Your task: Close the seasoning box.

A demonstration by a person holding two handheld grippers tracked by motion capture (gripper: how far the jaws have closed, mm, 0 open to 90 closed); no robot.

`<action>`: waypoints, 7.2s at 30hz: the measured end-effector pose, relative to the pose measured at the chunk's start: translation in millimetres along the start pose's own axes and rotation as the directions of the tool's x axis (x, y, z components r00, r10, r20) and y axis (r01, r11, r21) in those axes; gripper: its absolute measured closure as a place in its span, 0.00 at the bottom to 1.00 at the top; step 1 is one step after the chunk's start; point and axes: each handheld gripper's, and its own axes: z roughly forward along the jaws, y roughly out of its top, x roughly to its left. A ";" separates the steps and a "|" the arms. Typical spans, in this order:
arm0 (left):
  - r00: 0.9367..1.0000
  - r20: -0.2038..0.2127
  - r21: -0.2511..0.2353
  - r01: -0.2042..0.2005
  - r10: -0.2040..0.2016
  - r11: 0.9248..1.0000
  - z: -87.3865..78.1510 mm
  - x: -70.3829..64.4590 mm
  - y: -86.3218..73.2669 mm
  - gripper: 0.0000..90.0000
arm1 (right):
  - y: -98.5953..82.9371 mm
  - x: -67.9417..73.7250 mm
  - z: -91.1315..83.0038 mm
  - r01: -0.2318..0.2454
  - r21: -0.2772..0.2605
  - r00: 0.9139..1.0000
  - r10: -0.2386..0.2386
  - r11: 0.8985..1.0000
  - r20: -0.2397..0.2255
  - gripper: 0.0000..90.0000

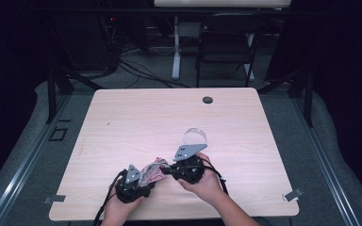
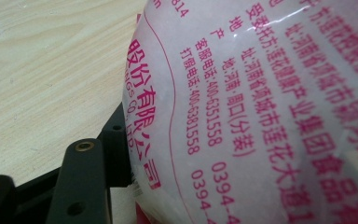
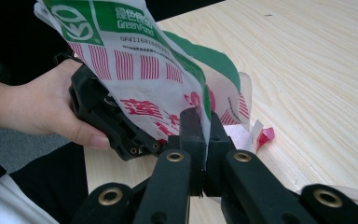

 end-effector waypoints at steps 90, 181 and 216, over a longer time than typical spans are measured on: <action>0.992 -0.110 -0.100 -0.080 0.068 0.992 -22.1 3.2 27.9 0.64 | -0.2 -0.2 -33.4 -0.020 -0.172 0.997 0.032 0.985 0.066 0.72; 0.813 -0.373 0.057 -0.460 0.447 0.886 -16.3 0.6 112.0 0.65 | 48.8 -1.3 -79.0 0.295 -0.048 0.940 -0.280 0.954 0.196 0.76; 0.698 -0.519 0.022 -0.565 0.493 0.825 -21.0 -10.2 107.3 0.65 | 40.9 -17.6 -78.5 0.102 -0.048 0.984 -0.093 0.994 0.153 1.00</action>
